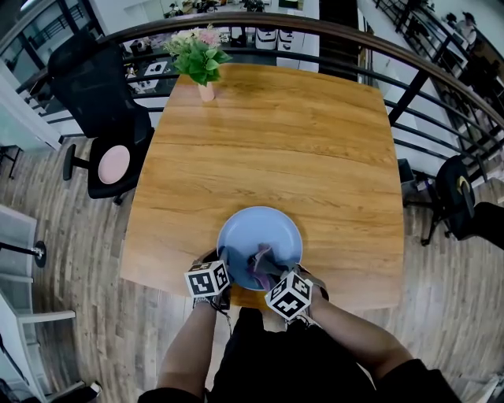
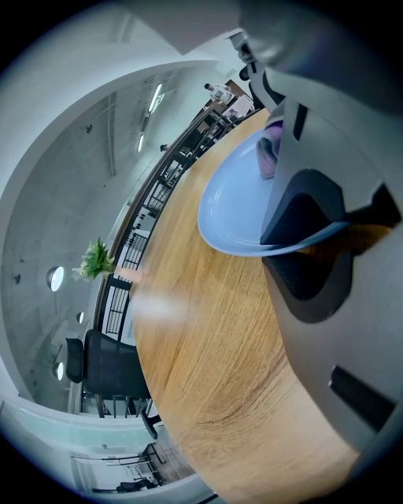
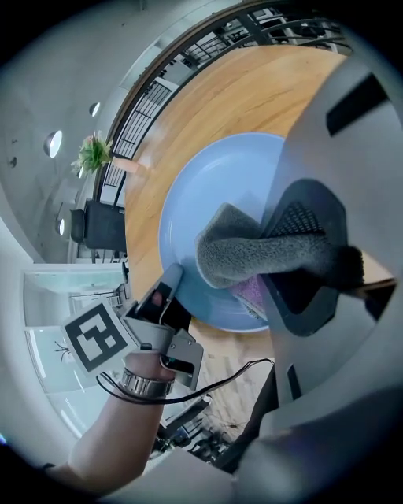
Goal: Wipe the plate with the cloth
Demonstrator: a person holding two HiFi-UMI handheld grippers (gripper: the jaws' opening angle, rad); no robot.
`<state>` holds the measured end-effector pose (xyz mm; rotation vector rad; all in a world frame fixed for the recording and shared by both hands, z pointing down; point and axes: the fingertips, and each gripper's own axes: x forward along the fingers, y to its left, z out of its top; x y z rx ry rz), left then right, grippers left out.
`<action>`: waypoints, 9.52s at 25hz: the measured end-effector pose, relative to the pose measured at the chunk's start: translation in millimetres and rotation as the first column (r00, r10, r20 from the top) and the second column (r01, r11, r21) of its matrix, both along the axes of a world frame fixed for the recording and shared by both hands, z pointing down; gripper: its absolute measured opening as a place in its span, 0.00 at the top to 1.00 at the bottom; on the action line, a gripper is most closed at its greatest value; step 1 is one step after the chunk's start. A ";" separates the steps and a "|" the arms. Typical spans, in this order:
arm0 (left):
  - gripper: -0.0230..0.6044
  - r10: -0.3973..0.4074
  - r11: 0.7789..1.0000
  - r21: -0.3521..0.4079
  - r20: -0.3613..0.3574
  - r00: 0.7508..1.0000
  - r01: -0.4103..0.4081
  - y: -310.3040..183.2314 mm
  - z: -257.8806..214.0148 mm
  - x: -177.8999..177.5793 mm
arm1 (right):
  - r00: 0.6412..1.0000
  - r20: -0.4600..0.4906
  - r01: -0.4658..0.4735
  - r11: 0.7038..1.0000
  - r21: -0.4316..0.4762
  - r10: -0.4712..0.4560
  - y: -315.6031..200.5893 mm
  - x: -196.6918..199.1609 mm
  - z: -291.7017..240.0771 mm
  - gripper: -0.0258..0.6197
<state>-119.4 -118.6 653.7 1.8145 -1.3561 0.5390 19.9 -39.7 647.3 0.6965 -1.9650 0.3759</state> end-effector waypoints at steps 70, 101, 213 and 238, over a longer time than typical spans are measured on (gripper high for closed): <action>0.90 0.029 0.995 -0.090 -0.176 0.984 -0.046 -2.0 10.0 0.4 | 0.965 -0.241 -0.057 0.978 0.201 0.106 -134.4 40.4 10.2 0.85; 0.90 0.024 0.996 -0.082 -0.159 0.987 -0.037 1.0 4.7 2.1 | 0.961 0.225 -0.167 0.986 0.010 0.160 -55.8 -44.1 -25.5 0.85; 0.90 0.023 0.997 -0.072 -0.130 0.991 -0.033 0.4 3.7 -0.4 | 0.967 -0.225 0.122 0.992 0.000 -0.119 -46.2 37.9 14.0 0.85; 0.85 0.025 1.000 -0.013 -0.132 0.991 -0.027 -3.2 -2.1 -1.3 | 0.900 0.312 -0.344 0.936 0.075 0.305 -127.7 68.4 -39.2 0.85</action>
